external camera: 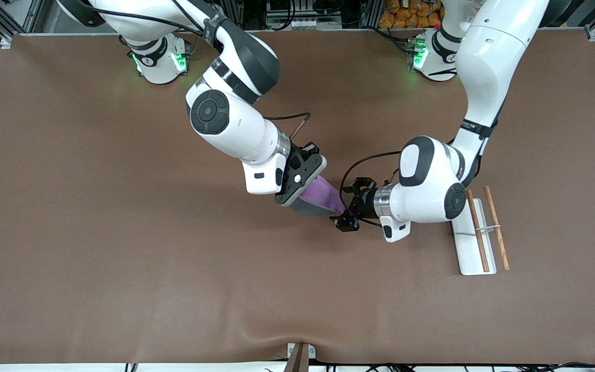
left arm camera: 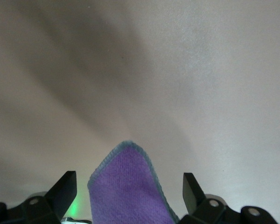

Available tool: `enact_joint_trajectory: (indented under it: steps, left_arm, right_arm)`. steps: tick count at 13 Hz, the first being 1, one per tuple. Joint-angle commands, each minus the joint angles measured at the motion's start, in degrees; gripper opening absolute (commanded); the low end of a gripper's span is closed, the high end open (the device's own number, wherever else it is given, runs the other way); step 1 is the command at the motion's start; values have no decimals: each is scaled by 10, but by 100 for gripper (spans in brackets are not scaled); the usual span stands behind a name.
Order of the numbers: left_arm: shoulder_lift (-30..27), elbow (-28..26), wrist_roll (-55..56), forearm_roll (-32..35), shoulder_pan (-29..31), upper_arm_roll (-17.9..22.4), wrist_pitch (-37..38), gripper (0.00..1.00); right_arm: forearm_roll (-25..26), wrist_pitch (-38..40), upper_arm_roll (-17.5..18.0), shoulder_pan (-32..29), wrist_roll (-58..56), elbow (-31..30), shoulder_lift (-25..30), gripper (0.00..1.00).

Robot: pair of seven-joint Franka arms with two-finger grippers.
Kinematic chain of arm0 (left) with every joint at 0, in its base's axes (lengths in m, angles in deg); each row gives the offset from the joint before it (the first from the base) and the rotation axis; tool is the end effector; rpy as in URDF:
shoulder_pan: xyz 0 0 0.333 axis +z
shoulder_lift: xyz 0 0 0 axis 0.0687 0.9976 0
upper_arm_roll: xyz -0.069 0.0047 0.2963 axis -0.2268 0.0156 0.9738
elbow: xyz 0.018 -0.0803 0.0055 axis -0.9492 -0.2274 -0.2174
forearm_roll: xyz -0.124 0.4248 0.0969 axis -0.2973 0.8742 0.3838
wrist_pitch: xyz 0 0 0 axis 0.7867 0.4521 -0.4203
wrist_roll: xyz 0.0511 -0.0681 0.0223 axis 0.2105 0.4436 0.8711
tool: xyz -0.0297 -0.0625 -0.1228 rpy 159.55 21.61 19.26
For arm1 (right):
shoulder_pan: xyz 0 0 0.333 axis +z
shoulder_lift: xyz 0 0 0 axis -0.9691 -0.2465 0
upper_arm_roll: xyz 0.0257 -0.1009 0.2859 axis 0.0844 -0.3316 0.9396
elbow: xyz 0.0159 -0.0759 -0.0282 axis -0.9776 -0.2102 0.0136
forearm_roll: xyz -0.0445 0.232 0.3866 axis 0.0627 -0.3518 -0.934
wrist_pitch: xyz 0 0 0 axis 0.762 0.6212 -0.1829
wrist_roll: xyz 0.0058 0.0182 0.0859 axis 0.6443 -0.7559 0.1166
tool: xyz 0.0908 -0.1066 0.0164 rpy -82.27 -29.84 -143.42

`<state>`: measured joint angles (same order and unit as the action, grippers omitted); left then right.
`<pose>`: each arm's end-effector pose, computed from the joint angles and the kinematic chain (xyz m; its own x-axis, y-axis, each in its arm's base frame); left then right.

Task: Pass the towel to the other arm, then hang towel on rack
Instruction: 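Move the left gripper to the hanging towel and close on it, then open the right gripper while the left gripper pulls the towel away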

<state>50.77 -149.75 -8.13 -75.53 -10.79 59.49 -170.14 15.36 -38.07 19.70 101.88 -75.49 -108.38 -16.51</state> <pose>0.6558 -0.3783 0.2229 0.3411 0.7171 -0.6078 0.9138 -0.4045 0.0356 0.6175 0.5330 0.4055 0.7790 0.5788 0.2411 0.6249 -0.6852 -0.3741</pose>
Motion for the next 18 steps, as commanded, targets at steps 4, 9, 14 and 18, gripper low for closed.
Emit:
enact_joint_trajectory:
  steps: [4,9,14,18]
  left_arm:
    - [0,11,22,-8,-8,3,-2,44]
    - [-4,13,17,-2,-8,3,-2,0]
    - [-42,13,13,82,6,9,41,0]
    - [-77,13,1,172,25,9,93,0]
  right_arm:
    - [-10,-6,2,0,6,-4,2,0]
    - [-10,-6,2,0,5,-4,2,0]
    - [-9,-6,2,-2,-2,-5,2,100]
    - [-11,-5,2,-9,1,-5,4,100]
